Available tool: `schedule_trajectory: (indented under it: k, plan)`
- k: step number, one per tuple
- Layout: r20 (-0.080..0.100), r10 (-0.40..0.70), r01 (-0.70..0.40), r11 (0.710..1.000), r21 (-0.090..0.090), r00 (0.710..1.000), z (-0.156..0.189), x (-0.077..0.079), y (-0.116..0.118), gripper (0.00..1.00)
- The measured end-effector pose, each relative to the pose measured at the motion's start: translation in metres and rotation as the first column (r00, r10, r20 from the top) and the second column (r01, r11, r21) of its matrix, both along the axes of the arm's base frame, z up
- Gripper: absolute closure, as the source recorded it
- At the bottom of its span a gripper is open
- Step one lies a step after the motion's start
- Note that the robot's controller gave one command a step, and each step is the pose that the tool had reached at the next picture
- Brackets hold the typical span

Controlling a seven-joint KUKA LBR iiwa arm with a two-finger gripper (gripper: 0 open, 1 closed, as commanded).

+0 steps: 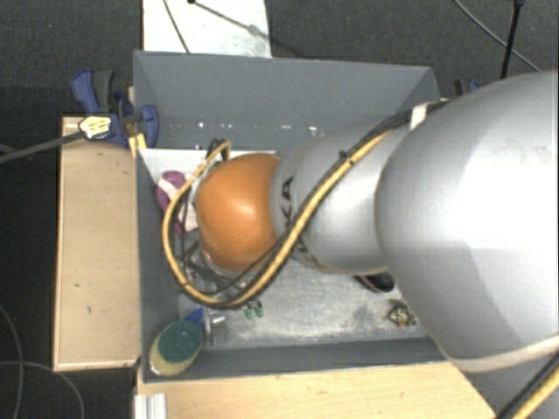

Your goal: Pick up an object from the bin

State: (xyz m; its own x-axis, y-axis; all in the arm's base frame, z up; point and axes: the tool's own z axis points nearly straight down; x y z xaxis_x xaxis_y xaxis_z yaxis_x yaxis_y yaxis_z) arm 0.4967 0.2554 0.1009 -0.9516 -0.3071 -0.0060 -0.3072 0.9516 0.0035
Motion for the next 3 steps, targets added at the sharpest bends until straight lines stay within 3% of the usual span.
schedule_trajectory:
  k: [1, 2, 3]
  plan:
    - [-0.002, 0.532, -0.532, 0.846, -0.005, 0.846, -0.031, -0.013, -0.006, 0.00]
    - [-0.008, 0.771, -0.771, 0.636, -0.004, 0.636, -0.031, -0.014, -0.028, 0.00]
    - [-0.009, 0.767, -0.767, 0.641, -0.004, 0.641, -0.030, -0.014, -0.028, 1.00]
